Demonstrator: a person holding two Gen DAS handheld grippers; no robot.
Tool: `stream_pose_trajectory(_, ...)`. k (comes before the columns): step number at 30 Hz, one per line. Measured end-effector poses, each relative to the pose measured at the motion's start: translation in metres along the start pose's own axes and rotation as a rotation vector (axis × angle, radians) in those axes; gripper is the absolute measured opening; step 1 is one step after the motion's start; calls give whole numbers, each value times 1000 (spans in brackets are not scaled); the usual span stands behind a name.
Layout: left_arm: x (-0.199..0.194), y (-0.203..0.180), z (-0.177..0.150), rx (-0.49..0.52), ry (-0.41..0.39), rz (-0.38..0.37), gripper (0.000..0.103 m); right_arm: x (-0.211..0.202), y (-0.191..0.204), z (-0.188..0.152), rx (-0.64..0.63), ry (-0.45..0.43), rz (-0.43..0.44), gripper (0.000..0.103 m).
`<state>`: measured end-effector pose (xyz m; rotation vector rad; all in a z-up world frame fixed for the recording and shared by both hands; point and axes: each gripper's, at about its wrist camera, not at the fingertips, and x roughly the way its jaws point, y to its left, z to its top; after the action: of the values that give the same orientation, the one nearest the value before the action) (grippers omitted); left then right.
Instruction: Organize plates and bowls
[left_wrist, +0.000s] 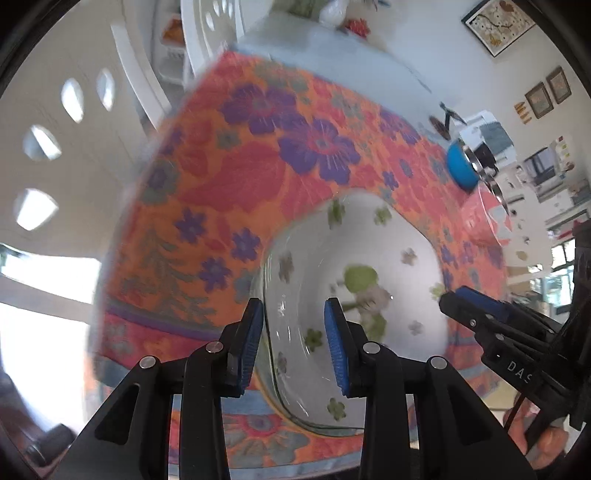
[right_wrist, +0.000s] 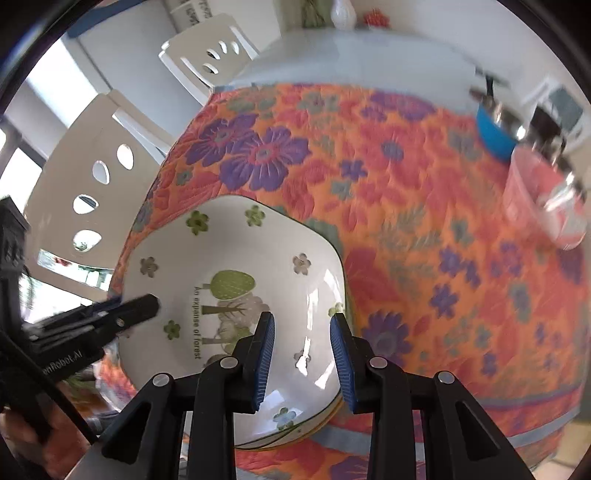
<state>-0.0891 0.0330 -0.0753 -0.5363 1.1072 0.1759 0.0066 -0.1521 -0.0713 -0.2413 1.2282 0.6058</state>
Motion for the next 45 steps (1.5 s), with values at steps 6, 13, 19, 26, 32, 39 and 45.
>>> stream_pose_trajectory(6,-19,-3,23,22,-77,1,33,-5,-17,0,61,3,7,31)
stream_pose_trajectory(13,-23,-68,51,118,-125,-129,33,-37,-66,2,145,-58,-74,34)
stream_pose_trajectory(19,-21,-168,76,255,-168,-207,60,-79,-164,12,316,-170,-138,65)
stream_pose_trajectory(26,36,-259,106,152,-98,-225,70,-82,-302,23,526,-204,-68,78)
stream_pose_trajectory(32,124,-306,108,55,12,-173,55,-31,-378,41,569,-115,22,78)
stream_pose_trajectory(39,185,-317,110,-9,105,-101,38,10,-399,70,473,-68,46,67)
stream_pose_trajectory(45,203,-317,110,-2,117,-91,28,21,-399,80,443,-69,44,56)
